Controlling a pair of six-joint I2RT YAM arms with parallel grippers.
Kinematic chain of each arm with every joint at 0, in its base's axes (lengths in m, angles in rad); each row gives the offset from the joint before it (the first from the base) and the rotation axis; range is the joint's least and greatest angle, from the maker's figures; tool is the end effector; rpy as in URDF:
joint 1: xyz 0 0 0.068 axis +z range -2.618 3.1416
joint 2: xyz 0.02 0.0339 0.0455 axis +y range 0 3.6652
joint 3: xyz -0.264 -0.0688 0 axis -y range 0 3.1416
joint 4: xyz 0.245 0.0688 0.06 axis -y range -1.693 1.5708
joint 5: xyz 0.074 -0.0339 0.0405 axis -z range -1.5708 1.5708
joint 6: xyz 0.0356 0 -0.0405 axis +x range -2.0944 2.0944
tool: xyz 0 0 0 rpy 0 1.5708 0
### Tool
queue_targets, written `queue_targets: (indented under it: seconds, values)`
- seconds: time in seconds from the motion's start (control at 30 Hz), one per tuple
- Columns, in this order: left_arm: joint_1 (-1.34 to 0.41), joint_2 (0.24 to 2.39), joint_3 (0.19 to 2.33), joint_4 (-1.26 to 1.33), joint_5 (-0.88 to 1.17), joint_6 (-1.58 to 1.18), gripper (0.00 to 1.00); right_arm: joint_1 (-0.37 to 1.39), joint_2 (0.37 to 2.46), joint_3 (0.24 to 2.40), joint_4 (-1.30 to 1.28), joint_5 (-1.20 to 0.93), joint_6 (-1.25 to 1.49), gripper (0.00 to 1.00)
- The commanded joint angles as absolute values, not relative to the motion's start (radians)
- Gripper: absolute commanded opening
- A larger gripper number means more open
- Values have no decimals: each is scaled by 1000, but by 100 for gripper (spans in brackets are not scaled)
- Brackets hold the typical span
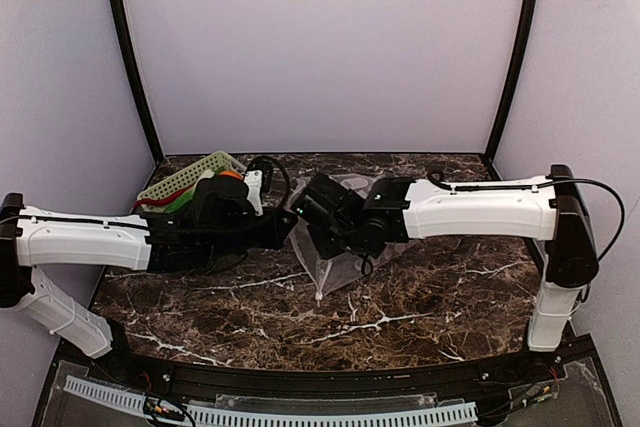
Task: Place the food in the zip-top bag and seal the zipper
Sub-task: Open the zipper food storage bag at the center of the board.
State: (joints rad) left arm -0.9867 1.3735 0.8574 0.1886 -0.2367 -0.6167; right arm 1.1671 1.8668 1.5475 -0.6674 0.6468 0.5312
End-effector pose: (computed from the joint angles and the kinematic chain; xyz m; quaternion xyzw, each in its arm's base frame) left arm 0.1800 -0.2572 0.2687 0.0809 0.8061 -0.3488 0.4712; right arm 0.1788 0.3640 0.2606 -0.1970 0.8911 0.0039 0.4088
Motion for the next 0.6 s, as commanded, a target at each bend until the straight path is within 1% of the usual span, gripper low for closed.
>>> queue_targets:
  seconds: [0.0, 0.07, 0.17, 0.2, 0.23, 0.3, 0.47, 0.57]
  values:
    - [-993, 1312, 832, 181, -275, -610, 1, 1154, 1882, 1561, -748, 681, 586, 61]
    - [-993, 1303, 831, 151, -306, -601, 1, 1151, 1869, 1549, -757, 680, 597, 49]
    - [-992, 1298, 840, 84, -384, -578, 1, 1147, 1833, 1528, -755, 667, 600, 24]
    - [-992, 1299, 841, 55, -412, -574, 1, 1146, 1821, 1522, -754, 661, 599, 19]
    - [-992, 1299, 843, 40, -428, -569, 1, 1145, 1803, 1516, -753, 657, 596, 17]
    - [-993, 1304, 850, -24, -482, -571, 1, 1143, 1775, 1501, -756, 656, 593, 16]
    - [-993, 1328, 873, -193, -631, -589, 1, 1133, 1702, 1472, -792, 659, 610, 16]
    - [-993, 1339, 874, -205, -639, -597, 1, 1132, 1675, 1464, -793, 635, 603, 17]
